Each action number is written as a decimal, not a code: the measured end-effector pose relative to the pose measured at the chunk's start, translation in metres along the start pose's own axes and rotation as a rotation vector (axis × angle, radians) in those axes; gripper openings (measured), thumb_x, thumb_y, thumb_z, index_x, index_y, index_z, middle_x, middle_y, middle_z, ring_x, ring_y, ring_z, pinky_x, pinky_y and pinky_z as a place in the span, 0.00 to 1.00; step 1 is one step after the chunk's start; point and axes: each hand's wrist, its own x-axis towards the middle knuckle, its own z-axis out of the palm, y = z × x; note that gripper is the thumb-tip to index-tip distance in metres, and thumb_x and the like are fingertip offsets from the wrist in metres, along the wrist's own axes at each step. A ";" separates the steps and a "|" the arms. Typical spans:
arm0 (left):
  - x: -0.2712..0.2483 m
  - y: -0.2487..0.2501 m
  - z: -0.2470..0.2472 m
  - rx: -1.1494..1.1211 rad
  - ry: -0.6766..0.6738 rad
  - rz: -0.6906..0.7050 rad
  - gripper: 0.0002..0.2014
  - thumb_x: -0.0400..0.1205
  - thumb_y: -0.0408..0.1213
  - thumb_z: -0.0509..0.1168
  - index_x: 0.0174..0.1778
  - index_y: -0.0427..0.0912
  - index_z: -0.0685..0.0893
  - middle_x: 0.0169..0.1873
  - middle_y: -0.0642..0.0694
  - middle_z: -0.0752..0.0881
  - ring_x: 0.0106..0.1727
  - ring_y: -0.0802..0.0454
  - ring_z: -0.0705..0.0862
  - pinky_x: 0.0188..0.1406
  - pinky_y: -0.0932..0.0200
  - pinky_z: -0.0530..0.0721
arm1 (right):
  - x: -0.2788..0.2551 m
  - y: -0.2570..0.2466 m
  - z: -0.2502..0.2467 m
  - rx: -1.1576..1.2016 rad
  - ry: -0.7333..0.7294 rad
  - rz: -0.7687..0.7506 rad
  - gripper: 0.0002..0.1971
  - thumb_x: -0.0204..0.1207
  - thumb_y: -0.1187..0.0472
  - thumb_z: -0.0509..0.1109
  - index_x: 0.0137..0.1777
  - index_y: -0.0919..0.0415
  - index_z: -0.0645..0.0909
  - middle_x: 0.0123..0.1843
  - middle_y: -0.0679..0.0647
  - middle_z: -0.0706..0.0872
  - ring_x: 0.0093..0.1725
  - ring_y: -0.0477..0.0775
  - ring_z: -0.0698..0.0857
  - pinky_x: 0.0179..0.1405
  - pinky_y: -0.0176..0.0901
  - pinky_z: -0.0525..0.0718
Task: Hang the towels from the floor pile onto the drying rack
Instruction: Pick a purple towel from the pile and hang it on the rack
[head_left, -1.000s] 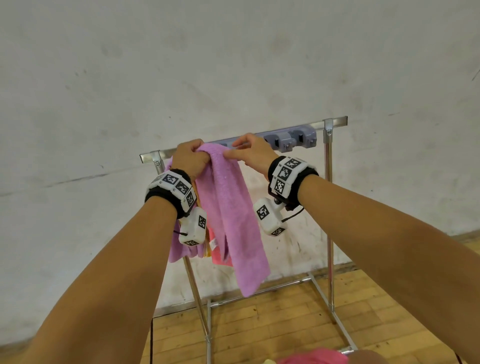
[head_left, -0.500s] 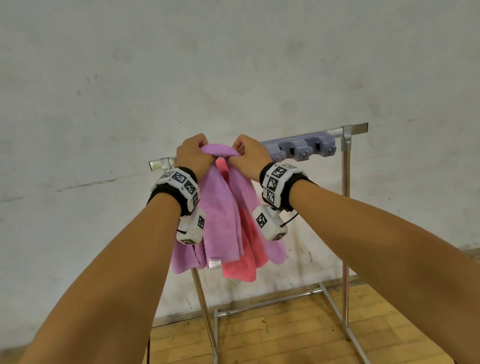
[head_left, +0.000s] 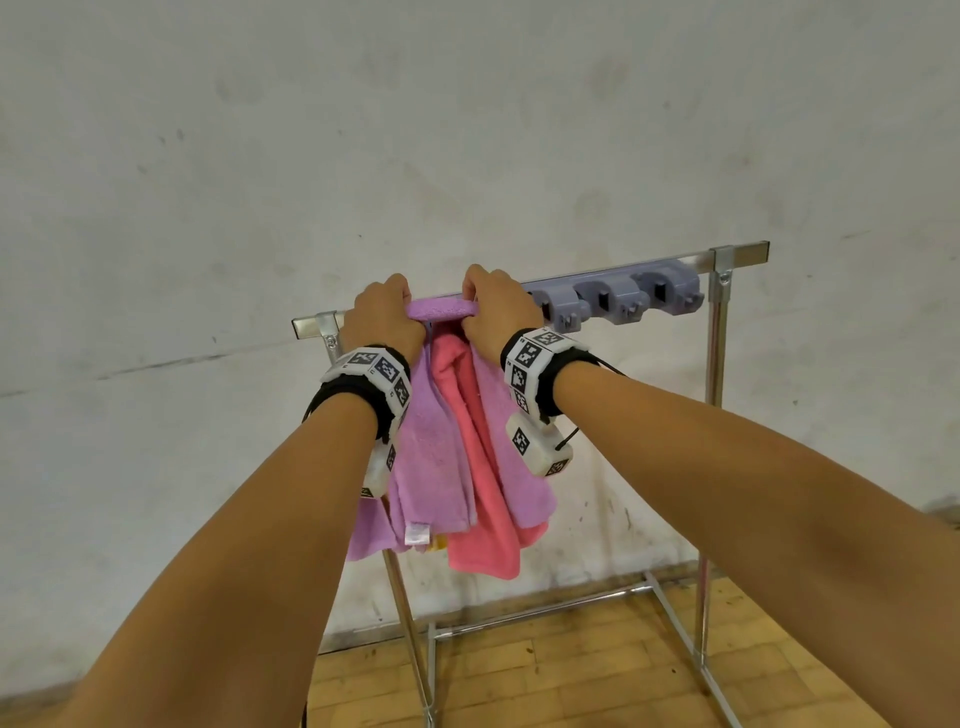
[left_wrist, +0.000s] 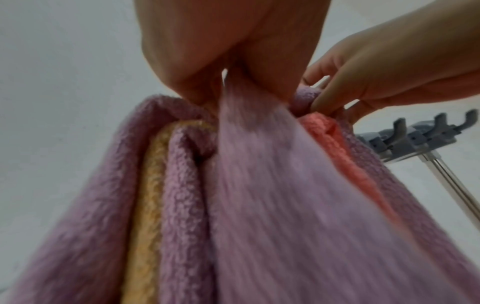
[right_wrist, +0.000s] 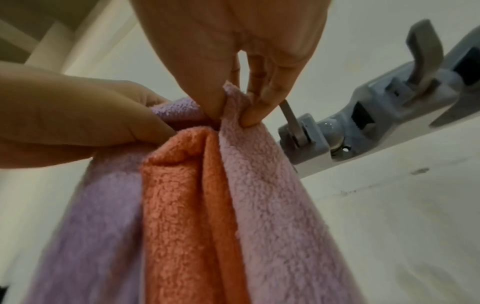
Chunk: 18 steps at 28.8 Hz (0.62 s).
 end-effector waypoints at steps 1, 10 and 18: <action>-0.001 0.000 0.003 0.043 -0.029 0.012 0.06 0.72 0.32 0.63 0.43 0.44 0.75 0.40 0.41 0.81 0.39 0.39 0.77 0.34 0.51 0.73 | 0.001 0.000 0.002 -0.011 -0.015 -0.003 0.11 0.73 0.68 0.65 0.54 0.57 0.75 0.51 0.57 0.79 0.47 0.61 0.80 0.41 0.51 0.79; -0.004 0.006 0.009 0.152 -0.173 0.041 0.11 0.77 0.35 0.64 0.54 0.41 0.84 0.48 0.37 0.87 0.51 0.34 0.85 0.47 0.48 0.85 | -0.001 0.000 0.010 -0.172 -0.232 -0.067 0.13 0.76 0.69 0.64 0.59 0.63 0.77 0.56 0.62 0.84 0.56 0.64 0.83 0.44 0.47 0.76; -0.023 0.008 0.014 0.098 -0.311 -0.011 0.11 0.81 0.31 0.61 0.54 0.31 0.84 0.48 0.35 0.86 0.53 0.36 0.85 0.42 0.53 0.76 | -0.019 0.004 0.021 -0.078 -0.351 0.006 0.23 0.77 0.66 0.66 0.72 0.67 0.69 0.59 0.65 0.84 0.58 0.67 0.84 0.45 0.49 0.80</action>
